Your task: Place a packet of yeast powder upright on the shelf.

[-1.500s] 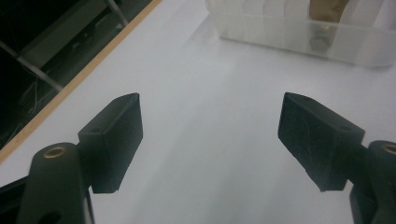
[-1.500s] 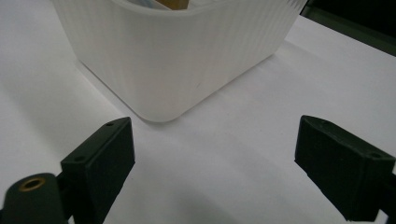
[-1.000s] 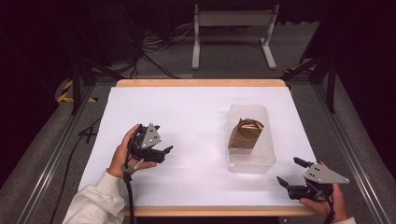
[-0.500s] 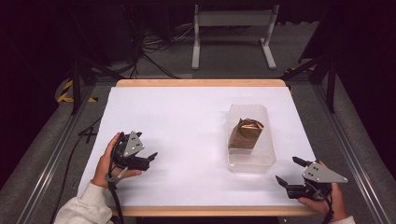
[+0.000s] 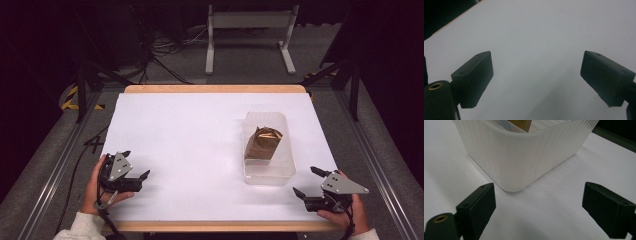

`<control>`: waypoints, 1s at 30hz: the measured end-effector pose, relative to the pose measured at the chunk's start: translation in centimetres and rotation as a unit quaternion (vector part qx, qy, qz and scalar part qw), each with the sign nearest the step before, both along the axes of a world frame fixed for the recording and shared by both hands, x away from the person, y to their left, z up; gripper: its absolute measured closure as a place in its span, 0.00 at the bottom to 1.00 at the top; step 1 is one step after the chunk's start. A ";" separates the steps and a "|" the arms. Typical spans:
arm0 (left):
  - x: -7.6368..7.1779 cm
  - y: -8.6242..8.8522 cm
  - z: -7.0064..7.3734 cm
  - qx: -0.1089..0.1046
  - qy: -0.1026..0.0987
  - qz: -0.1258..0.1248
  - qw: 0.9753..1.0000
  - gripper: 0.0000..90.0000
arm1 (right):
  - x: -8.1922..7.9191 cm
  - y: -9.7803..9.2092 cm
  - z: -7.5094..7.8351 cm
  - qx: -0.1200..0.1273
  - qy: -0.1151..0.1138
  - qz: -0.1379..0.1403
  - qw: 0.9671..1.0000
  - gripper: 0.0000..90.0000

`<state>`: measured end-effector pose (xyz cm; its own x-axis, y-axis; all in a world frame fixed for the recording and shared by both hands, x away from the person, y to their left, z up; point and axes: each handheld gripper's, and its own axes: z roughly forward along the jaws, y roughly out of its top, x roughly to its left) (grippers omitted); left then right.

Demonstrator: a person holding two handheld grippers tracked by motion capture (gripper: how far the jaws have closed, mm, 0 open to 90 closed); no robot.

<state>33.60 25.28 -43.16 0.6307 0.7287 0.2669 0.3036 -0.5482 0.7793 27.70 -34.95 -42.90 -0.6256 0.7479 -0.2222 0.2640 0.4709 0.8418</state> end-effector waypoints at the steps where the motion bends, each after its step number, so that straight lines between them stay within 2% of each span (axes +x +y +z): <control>1: -0.2 0.3 -0.2 -0.004 0.001 0.004 1.000 0.13 | 0.0 0.0 0.0 0.000 0.000 0.000 1.000 0.14; 6: -1.1 1.6 -0.7 -0.023 0.000 0.017 1.000 0.13 | 0.0 0.0 0.0 -0.001 0.000 -0.001 1.000 0.14; 7: -1.3 1.9 -0.8 -0.036 0.000 0.021 0.999 0.13 | 0.0 0.0 0.0 -0.001 0.000 -0.001 1.000 0.14; 10: -1.8 2.5 -1.0 -0.048 -0.004 0.026 0.998 0.12 | 0.0 -0.1 0.0 0.000 0.000 -0.001 1.000 0.14; 13: -2.3 3.3 -1.1 -0.076 -0.007 0.037 0.996 0.12 | 0.1 -0.1 -0.1 0.001 0.003 -0.003 1.000 0.13; 18: -2.7 4.2 -1.2 -0.103 -0.009 0.054 0.993 0.10 | 0.1 -0.1 -0.1 0.000 0.003 -0.005 1.000 0.13; 23: -2.7 4.4 -1.3 -0.117 -0.006 0.057 0.992 0.09 | 0.1 -0.3 0.0 0.003 0.000 -0.008 1.000 0.13; 30: -2.6 4.1 -1.3 -0.112 0.000 0.054 0.992 0.09 | 0.1 -0.3 -0.1 0.003 0.001 -0.009 1.000 0.13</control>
